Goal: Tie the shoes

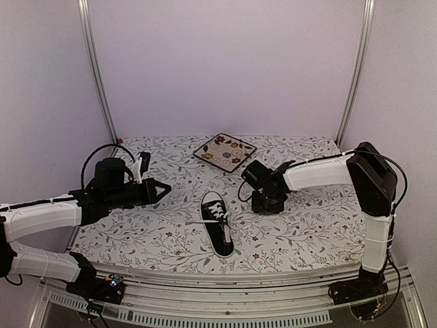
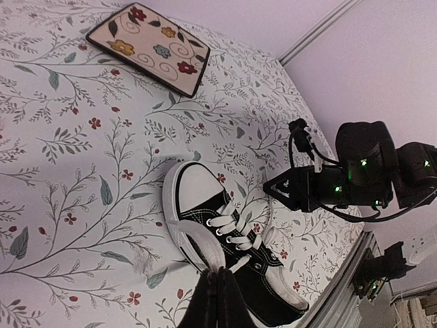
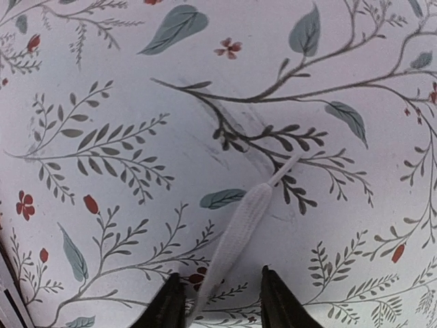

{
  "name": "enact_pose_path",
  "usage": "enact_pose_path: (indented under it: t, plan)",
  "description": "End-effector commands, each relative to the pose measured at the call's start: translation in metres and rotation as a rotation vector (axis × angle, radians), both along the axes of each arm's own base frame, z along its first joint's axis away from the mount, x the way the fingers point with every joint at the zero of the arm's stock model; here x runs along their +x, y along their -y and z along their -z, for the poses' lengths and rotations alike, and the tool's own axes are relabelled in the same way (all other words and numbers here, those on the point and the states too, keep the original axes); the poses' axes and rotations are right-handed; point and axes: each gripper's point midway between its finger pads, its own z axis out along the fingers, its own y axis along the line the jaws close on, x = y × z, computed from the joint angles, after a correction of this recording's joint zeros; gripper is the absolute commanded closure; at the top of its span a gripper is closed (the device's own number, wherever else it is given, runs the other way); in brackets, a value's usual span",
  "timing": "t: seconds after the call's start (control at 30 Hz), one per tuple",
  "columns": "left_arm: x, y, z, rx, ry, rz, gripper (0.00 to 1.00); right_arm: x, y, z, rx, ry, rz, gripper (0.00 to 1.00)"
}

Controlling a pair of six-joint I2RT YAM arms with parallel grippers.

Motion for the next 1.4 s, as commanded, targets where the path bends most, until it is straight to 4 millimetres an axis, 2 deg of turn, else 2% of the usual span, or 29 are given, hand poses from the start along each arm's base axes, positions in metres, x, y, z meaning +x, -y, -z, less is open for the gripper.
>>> enact_pose_path:
  t: [0.0,0.07,0.1,0.23,0.33,0.43,0.53,0.63,0.77,0.83,0.9,1.0,1.13,1.2,1.3,1.37]
  plan:
    - [0.006,0.003,-0.019,-0.015,0.061,0.020,1.00,-0.017,0.015,0.026,-0.055,-0.080,0.041,0.74]
    - [0.006,0.007,-0.022,-0.023,0.072,0.039,1.00,-0.018,0.018,0.019,-0.034,-0.064,0.067,0.90]
    - [0.007,0.010,-0.023,-0.025,0.074,0.053,1.00,-0.018,0.019,0.011,-0.017,-0.046,0.073,0.95]
    - [0.015,0.029,-0.027,-0.025,0.085,0.111,1.00,-0.013,0.028,-0.019,0.064,0.023,0.112,0.98]
    - [0.021,0.055,-0.030,-0.031,0.094,0.184,1.00,-0.004,0.034,-0.046,0.140,0.087,0.122,0.98]
    - [0.019,0.086,-0.031,-0.044,0.103,0.284,1.00,0.005,0.031,-0.078,0.225,0.159,0.083,0.98]
    - [0.020,0.111,-0.026,-0.051,0.094,0.370,1.00,0.012,0.020,-0.116,0.316,0.245,0.006,0.98]
    - [0.025,0.126,-0.013,-0.058,0.050,0.413,1.00,0.016,0.004,-0.159,0.419,0.342,-0.083,0.98]
    - [0.037,0.141,0.003,-0.039,0.015,0.418,1.00,0.009,-0.021,-0.213,0.584,0.443,-0.232,0.98]
    - [0.043,0.149,0.002,-0.031,0.024,0.422,1.00,0.005,-0.032,-0.233,0.649,0.485,-0.296,0.98]
    - [0.053,0.153,0.006,-0.013,0.033,0.407,1.00,0.002,-0.041,-0.242,0.684,0.504,-0.341,0.98]
    - [0.072,0.152,0.020,0.056,0.042,0.352,1.00,-0.002,-0.050,-0.244,0.696,0.511,-0.371,0.98]
    - [0.092,0.150,0.051,0.173,0.019,0.308,1.00,-0.007,-0.057,-0.228,0.700,0.475,-0.374,0.98]
    - [0.096,0.148,0.059,0.215,0.007,0.302,0.87,-0.009,-0.057,-0.222,0.709,0.458,-0.367,0.98]
    - [0.098,0.137,0.060,0.272,-0.003,0.260,0.50,-0.012,-0.056,-0.213,0.710,0.436,-0.357,0.98]
    - [0.097,0.125,0.056,0.301,0.000,0.213,0.35,-0.014,-0.054,-0.209,0.708,0.429,-0.350,0.98]
